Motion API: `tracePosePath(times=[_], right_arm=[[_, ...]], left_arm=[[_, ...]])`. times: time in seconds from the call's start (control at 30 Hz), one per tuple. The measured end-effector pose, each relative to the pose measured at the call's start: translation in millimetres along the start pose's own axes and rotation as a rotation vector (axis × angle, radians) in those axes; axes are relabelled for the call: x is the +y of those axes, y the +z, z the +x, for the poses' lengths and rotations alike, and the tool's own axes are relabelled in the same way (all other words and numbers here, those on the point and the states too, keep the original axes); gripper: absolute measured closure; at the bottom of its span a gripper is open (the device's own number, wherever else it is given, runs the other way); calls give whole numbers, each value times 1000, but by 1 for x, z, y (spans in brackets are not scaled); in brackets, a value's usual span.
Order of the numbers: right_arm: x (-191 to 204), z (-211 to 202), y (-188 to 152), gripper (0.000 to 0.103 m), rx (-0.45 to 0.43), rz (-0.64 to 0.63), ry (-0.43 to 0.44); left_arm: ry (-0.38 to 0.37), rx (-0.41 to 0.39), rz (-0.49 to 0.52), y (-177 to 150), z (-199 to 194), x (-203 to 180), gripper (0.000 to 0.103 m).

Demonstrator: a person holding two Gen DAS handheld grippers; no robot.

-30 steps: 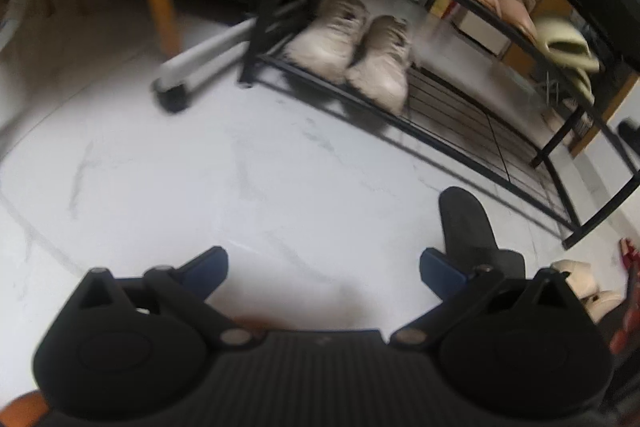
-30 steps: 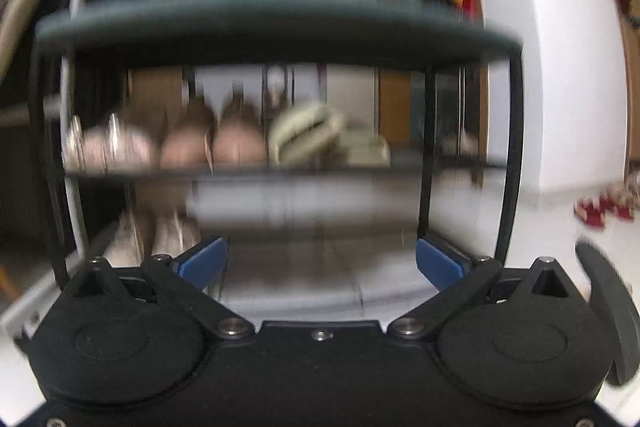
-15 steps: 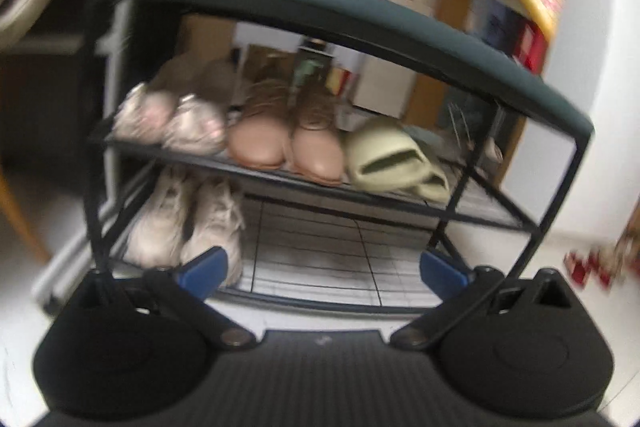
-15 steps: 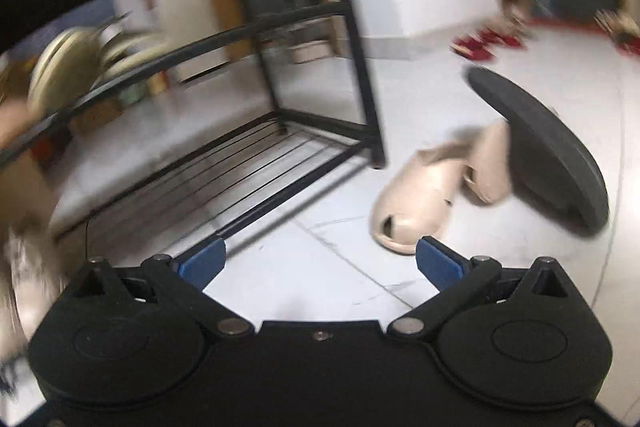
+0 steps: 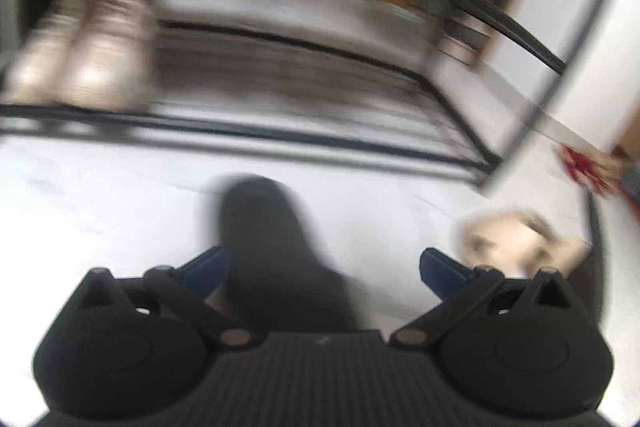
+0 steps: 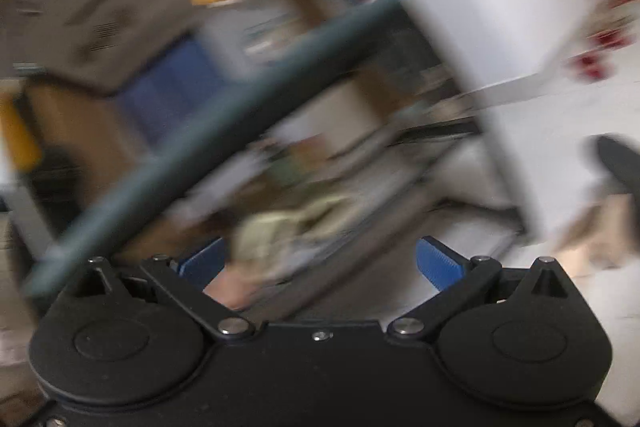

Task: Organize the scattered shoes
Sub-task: 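Move the left tool to the second black slipper and close on it, then lift the second black slipper with the left tool and turn it upright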

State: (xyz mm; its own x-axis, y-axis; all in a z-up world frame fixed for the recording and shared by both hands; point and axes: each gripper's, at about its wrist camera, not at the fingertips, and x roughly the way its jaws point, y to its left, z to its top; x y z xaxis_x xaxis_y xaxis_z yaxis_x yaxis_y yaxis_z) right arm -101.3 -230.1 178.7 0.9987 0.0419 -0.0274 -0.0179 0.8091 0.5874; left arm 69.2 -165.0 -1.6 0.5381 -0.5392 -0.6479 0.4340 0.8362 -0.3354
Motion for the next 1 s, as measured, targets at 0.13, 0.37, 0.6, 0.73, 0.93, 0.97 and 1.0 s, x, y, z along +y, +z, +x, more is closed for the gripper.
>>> tracePosePath(times=[0.13,0.37,0.6,0.73,0.93,0.97,1.0], right_arm=[[36,-5,14,0,138,-45,314],[46,14,3,0,289,-15,473],[-10,51,-18,0,329,237,511],[-53,86,-52,0,412,531,608],[-102,99,-65,0,353,716,730],[-111,102,-69,0,336,773,762],[-120,104,-72,0,319,830,794]], left_arm=[[-145,36,132,-14,27,-54,1],[-223,72,307,-42,55,-127,1],[-287,69,363,-63,67,-160,1],[-346,68,328,-73,85,-174,1],[-502,111,289,-80,111,-200,1],[-532,119,280,-81,116,-205,1],[-556,134,260,-81,122,-208,1]])
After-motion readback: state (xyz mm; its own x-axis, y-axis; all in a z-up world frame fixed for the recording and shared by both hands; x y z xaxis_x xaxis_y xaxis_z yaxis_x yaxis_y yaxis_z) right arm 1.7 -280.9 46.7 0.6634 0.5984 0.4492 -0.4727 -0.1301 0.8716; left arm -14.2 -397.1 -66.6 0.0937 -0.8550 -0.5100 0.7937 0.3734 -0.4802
